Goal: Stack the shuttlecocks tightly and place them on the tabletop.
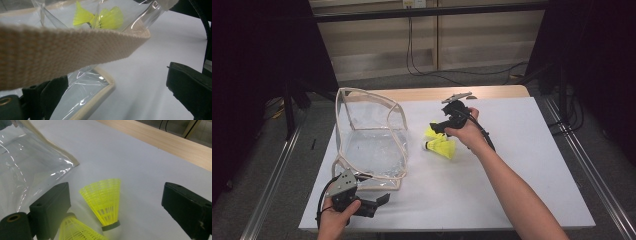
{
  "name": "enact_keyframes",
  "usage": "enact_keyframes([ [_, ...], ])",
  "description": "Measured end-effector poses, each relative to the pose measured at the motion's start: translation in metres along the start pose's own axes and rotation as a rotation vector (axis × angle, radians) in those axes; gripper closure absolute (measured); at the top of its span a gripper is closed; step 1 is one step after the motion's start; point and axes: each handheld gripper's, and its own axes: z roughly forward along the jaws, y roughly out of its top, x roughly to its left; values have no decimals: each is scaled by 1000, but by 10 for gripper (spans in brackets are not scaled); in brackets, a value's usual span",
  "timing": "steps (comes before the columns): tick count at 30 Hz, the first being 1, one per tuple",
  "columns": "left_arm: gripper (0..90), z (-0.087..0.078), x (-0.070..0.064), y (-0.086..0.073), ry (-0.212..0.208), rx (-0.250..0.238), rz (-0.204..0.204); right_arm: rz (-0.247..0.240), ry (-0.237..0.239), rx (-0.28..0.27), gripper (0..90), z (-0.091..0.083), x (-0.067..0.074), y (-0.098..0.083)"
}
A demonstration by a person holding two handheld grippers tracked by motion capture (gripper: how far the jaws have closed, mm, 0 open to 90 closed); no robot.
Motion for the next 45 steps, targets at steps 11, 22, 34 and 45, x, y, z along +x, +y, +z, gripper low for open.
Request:
enact_keyframes([
  [11, 39, -1, -1, 0, 2, -5, -4, -35, -14, 48, 140, 16, 7, 5],
  [22, 39, 0, -1, 0, 2, -4, -5, -58, 6, 77, 186, 31, 10, 6],
  [34, 40, 0, 0, -1, 4, -5, -7, -97, 36, 134, 329, 46, 11, 7],
  [45, 40, 1, 1, -1, -3, -4, -10, -167, 63, 160, 649, 49, 12, 6],
])
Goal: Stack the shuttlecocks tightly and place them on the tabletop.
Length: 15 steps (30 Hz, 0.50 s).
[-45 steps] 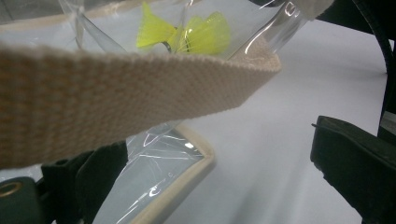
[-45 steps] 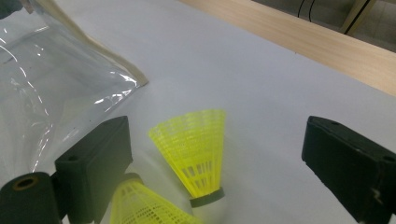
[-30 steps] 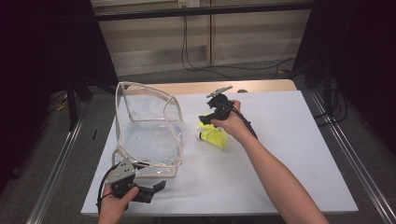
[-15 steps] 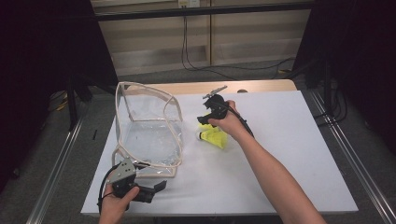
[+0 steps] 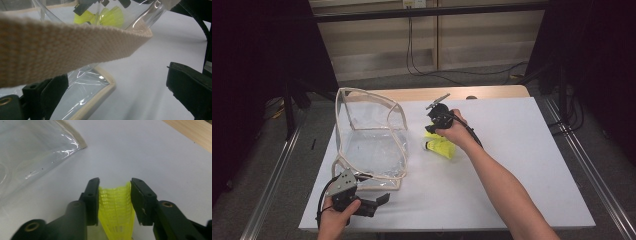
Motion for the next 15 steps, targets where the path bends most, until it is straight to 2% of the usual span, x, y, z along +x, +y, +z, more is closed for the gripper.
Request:
enact_keyframes([
  [7, 41, -1, 0, 0, 7, 2, 4, -31, 9, -12, 773, -4, -1, 0],
  [15, 41, 0, 0, 0, 8, 3, 4, -13, 6, -56, 852, -14, -9, 1],
])
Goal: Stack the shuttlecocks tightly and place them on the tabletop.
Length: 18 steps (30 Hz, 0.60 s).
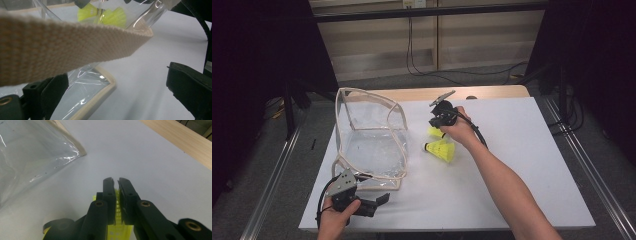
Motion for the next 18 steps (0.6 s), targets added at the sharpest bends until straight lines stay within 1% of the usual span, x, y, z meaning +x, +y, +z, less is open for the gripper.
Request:
enact_keyframes([
  [3, 41, 0, 0, 0, 0, 0, 0, 3, -6, -5, 854, -2, -1, 0],
  [4, 41, 0, 0, 0, 0, 0, 0, 4, -6, -16, 854, -3, -2, 0],
  [6, 41, 0, 0, 0, 0, -1, -3, 11, 3, -22, 853, -4, -2, 0],
  [8, 41, 0, 0, 0, 1, -1, -2, -2, -6, -24, 854, -4, -2, 0],
  [18, 40, 0, 0, 0, 0, -3, -2, 1, -9, -39, 866, -8, -4, -3],
])
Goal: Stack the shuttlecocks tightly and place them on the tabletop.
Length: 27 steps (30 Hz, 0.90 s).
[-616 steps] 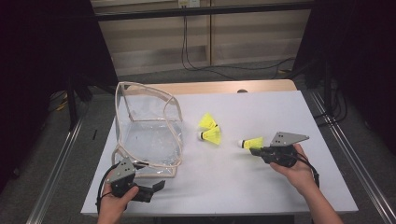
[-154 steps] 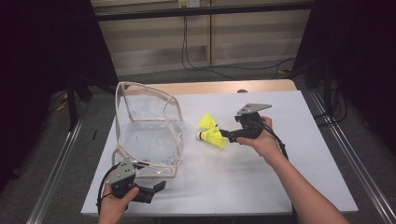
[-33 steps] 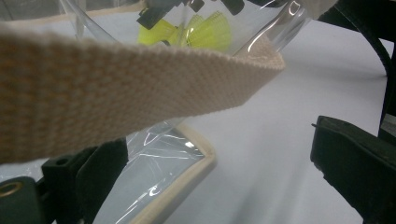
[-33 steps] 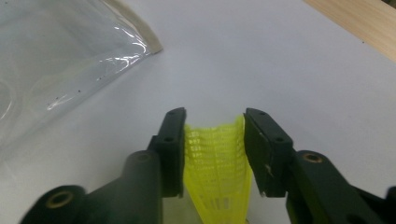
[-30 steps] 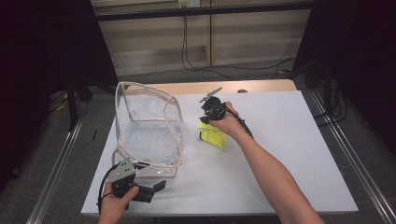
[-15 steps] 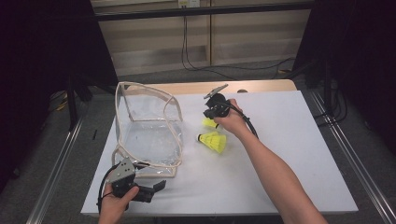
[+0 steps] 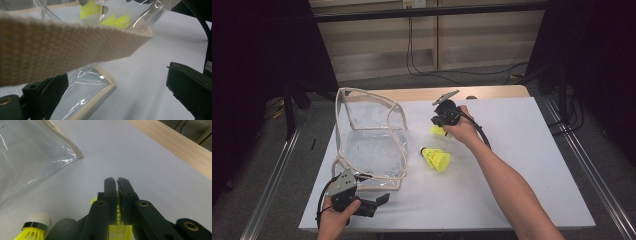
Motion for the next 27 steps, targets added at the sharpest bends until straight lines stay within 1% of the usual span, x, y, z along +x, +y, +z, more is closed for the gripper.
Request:
enact_keyframes([
  [4, 40, 0, 0, 0, 0, 1, -1, 4, -3, -10, 871, -4, -1, -3],
  [6, 40, 0, 0, 0, 6, 3, 0, 5, -6, -20, 872, -7, -2, -4],
  [12, 40, 1, 0, 0, 3, 4, -2, 2, -4, -36, 873, -21, -2, -8],
  [21, 40, 1, 0, -1, 1, 4, 1, -2, 12, -79, 871, -42, 0, -19],
  [23, 40, 1, 0, -1, 4, 10, 2, -13, 10, -83, 869, -47, 1, -21],
  [27, 39, 2, -1, -1, 2, 8, 2, -18, 17, -96, 865, -56, 3, -28],
])
